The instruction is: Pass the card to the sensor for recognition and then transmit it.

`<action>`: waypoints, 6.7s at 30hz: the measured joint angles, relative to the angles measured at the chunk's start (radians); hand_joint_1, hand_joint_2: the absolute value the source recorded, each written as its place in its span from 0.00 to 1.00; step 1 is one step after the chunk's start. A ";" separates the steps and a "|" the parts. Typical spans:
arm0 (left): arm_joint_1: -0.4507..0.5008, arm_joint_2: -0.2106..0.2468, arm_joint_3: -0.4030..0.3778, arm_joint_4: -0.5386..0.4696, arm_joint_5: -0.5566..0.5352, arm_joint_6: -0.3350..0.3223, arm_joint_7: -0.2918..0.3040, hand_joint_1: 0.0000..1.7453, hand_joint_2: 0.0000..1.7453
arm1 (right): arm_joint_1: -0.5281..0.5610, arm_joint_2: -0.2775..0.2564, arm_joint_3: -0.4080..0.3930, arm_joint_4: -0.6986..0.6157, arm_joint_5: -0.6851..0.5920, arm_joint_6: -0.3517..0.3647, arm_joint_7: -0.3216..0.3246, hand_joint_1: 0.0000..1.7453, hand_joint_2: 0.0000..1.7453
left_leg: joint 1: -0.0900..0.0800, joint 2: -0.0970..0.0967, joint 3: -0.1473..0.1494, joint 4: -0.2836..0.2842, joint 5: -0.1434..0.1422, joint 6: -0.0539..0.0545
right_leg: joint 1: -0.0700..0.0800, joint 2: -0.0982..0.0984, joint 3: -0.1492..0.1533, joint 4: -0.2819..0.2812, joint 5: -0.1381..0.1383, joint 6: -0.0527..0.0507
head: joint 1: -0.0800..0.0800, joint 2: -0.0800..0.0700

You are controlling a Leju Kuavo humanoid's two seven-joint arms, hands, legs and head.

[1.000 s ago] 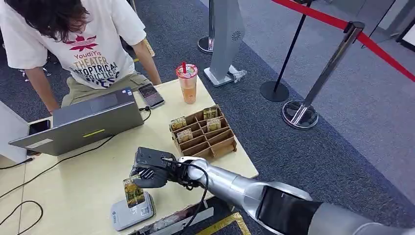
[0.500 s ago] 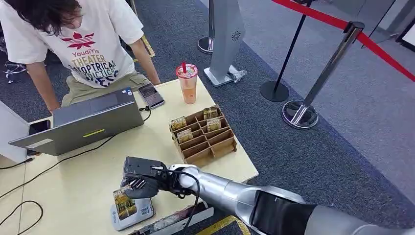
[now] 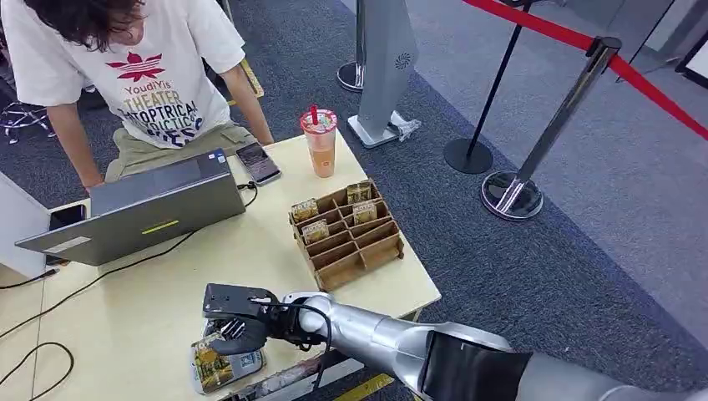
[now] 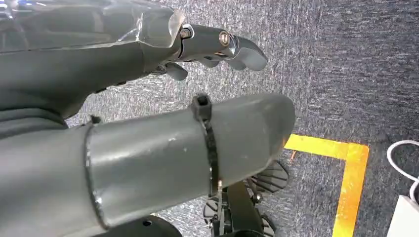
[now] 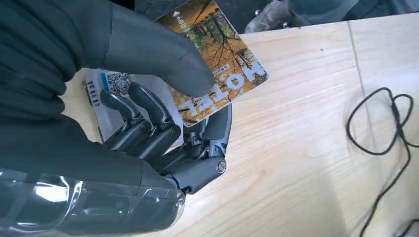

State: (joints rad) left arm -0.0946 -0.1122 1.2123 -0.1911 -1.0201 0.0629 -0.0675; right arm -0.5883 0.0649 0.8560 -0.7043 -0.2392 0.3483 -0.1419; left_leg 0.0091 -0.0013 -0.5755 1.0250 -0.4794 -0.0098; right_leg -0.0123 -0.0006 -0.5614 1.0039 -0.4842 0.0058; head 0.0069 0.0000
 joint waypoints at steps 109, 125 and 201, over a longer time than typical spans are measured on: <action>-0.026 0.000 0.000 0.000 -0.039 -0.018 0.004 0.00 0.00 | -0.318 -0.127 -0.414 -0.059 -0.002 -0.149 -0.030 1.00 1.00 | 0.000 0.000 0.000 0.000 0.000 0.000 | 0.000 0.000 0.000 0.000 0.001 -0.001 | 0.000 0.000; -0.031 0.000 -0.002 0.000 -0.039 -0.015 0.011 0.00 0.00 | -0.389 -0.092 -0.422 0.073 0.023 -0.172 -0.052 1.00 1.00 | 0.000 0.000 0.000 0.000 0.000 0.000 | 0.000 0.000 0.000 0.000 0.001 -0.001 | 0.000 0.000; 0.008 0.002 0.006 0.000 0.025 -0.018 -0.031 0.00 0.00 | 0.189 -0.210 -0.480 -0.541 0.882 -0.553 -0.079 0.08 1.00 | 0.000 0.000 -0.001 0.000 -0.001 0.000 | 0.000 0.000 -0.002 0.000 0.000 -0.001 | 0.000 0.000</action>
State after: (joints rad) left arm -0.0870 -0.1102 1.2184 -0.1911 -0.9953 0.0454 -0.0984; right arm -0.3996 -0.1453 0.3761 -1.2451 0.6432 -0.2045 -0.2213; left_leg 0.0090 -0.0016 -0.5769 1.0254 -0.4801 -0.0094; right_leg -0.0124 -0.0008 -0.5630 1.0035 -0.4837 0.0052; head 0.0069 0.0000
